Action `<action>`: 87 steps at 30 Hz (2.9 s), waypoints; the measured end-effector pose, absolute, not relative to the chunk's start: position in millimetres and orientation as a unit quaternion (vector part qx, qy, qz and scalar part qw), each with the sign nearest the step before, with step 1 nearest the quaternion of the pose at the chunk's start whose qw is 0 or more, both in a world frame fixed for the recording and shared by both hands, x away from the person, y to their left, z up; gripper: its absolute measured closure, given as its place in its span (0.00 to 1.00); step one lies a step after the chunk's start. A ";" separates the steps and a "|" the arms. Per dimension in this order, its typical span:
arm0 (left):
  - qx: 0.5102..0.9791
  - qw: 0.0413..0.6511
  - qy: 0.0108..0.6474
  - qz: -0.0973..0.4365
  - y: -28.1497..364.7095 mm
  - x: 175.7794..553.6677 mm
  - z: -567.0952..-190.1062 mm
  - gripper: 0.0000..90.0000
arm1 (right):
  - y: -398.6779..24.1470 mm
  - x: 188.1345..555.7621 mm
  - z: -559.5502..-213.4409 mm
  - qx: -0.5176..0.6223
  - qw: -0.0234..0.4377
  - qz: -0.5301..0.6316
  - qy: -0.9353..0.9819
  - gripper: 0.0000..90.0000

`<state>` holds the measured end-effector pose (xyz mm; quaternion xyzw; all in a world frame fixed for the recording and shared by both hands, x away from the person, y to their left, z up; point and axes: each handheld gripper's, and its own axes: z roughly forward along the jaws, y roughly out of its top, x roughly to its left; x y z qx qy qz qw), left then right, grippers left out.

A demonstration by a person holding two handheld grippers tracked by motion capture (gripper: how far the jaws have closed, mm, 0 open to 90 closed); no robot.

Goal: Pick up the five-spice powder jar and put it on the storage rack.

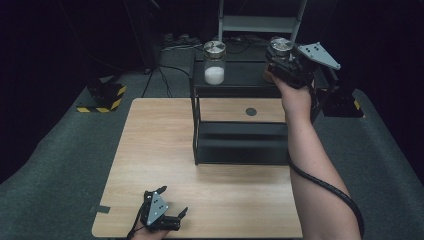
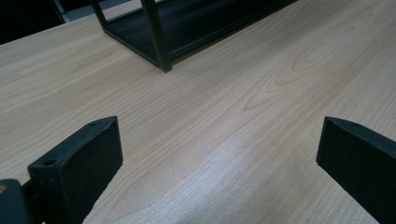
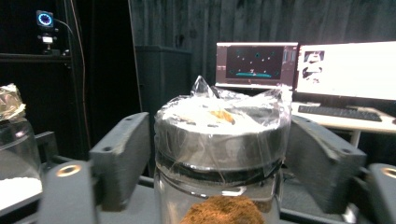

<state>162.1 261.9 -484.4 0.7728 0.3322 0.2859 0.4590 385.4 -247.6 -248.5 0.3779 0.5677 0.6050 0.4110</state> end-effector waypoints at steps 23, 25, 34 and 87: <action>0.778 0.453 0.328 0.287 259.7 162.6 -483.1 0.01 | -253.1 343.9 -257.2 0.375 0.417 0.606 0.564 0.00; 0.778 0.453 0.328 0.287 259.7 162.7 -483.0 0.01 | -254.7 337.9 -258.1 0.372 0.418 0.606 0.566 0.00; 0.777 0.453 0.328 0.288 258.8 162.1 -483.6 0.01 | -264.0 312.9 -266.4 0.360 0.420 0.605 0.573 0.00; 0.774 0.451 0.334 0.294 257.4 160.6 -483.8 0.01 | -305.4 209.3 -420.3 0.352 0.403 0.533 0.655 0.00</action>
